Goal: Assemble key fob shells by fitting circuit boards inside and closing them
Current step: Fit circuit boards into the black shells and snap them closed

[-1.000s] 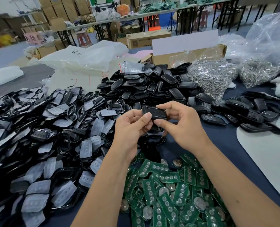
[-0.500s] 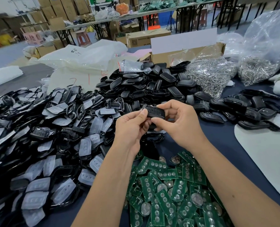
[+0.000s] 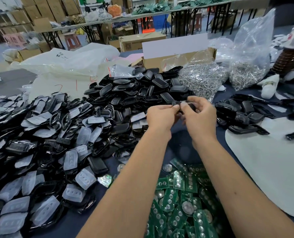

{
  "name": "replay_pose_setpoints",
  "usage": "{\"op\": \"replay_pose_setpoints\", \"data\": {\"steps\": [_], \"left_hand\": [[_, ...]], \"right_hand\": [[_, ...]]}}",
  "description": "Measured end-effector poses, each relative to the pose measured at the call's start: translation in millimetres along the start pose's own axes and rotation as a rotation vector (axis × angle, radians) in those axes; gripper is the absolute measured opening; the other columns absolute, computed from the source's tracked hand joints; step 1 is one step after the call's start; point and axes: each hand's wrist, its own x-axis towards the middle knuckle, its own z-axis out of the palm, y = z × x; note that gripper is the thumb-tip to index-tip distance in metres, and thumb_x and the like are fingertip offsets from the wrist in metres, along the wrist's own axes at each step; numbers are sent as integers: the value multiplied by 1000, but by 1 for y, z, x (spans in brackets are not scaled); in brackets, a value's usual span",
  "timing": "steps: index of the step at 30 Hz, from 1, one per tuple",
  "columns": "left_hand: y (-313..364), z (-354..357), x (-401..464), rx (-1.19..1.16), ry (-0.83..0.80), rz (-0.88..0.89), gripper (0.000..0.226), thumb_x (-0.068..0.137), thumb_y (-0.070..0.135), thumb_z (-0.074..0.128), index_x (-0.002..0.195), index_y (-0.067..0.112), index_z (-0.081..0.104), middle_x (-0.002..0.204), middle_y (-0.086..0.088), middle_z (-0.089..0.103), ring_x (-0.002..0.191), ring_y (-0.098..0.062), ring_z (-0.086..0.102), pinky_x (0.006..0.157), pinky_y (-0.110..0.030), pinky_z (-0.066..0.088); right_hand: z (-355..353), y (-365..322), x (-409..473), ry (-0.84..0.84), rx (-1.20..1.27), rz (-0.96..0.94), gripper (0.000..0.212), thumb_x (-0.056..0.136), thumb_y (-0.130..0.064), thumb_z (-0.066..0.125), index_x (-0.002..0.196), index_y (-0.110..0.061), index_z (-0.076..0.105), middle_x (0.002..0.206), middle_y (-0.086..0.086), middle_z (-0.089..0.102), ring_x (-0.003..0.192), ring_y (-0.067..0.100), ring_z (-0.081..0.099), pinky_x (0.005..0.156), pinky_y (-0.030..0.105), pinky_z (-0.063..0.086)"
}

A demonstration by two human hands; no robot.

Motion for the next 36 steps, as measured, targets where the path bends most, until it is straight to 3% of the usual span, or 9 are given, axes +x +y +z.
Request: {"op": "replay_pose_setpoints", "data": {"steps": [3, 5, 9, 12, 14, 18, 23, 31, 36], "left_hand": [[-5, 26, 10, 93, -26, 10, 11, 89, 11, 79, 81, 4, 78, 70, -10, 73, 68, -23, 69, 72, -33, 61], [0, 29, 15, 251, -59, 123, 17, 92, 21, 74, 84, 7, 80, 85, -15, 77, 87, -34, 74, 89, -43, 61], [10, 10, 18, 930, 56, 552, 12, 90, 24, 68, 90, 15, 77, 97, -6, 76, 99, -29, 68, 90, -36, 53], [10, -7, 29, 1459, 85, 728, 29, 93, 20, 62, 121, 17, 67, 125, -11, 60, 118, -32, 51, 98, -39, 45], [12, -17, 37, 1543, 124, 675, 38, 93, 16, 60, 131, 17, 58, 135, -11, 50, 127, -33, 43, 98, -41, 46], [13, -36, 50, 1602, 108, 658, 47, 97, 13, 57, 142, 16, 47, 142, -13, 47, 132, -33, 41, 105, -41, 43], [22, -41, 54, 1560, 154, 735, 22, 96, 16, 66, 118, 14, 62, 122, -9, 62, 120, -32, 51, 93, -43, 47], [31, -48, 53, 1125, 146, 697, 16, 81, 13, 78, 91, 22, 70, 90, 5, 69, 92, -20, 64, 82, -34, 51], [39, -77, 45, 645, 201, 514, 19, 77, 16, 85, 75, 26, 69, 70, 10, 68, 63, -2, 61, 66, -20, 47]], "right_hand": [[-11, -2, 7, 134, -116, -59, 34, 95, -34, 69, 127, -22, 63, 119, 1, 67, 110, 23, 66, 101, 46, 54], [-16, 1, 12, 196, -222, -107, 41, 97, -32, 68, 135, -17, 58, 131, 5, 58, 121, 20, 56, 102, 24, 41], [-21, -1, 12, 329, -341, -175, 39, 97, -20, 67, 134, -11, 59, 133, 7, 56, 106, 4, 48, 83, 0, 28], [-21, -7, 8, 204, -338, -248, 10, 97, -17, 66, 105, -13, 71, 96, -1, 71, 84, 12, 63, 83, 25, 50], [-18, -11, 4, -124, -405, -270, 17, 97, -24, 67, 84, -14, 73, 74, -1, 73, 69, 17, 68, 76, 41, 56], [-17, -24, -3, -821, -815, -161, 50, 92, -59, 68, 65, -17, 72, 59, -2, 71, 43, 5, 58, 58, 31, 55], [-28, -41, -6, -1184, -1078, -121, 40, 64, -59, 92, 68, -24, 74, 59, -15, 68, 48, -4, 56, 48, 18, 44], [-22, -33, -8, -1211, -796, -176, 15, 88, -20, 83, 77, -18, 72, 62, -12, 66, 55, 1, 54, 57, 19, 46], [-3, -14, -12, -893, -249, 11, 16, 107, -15, 56, 93, -12, 49, 81, 12, 75, 65, 27, 71, 51, 31, 55]]}}
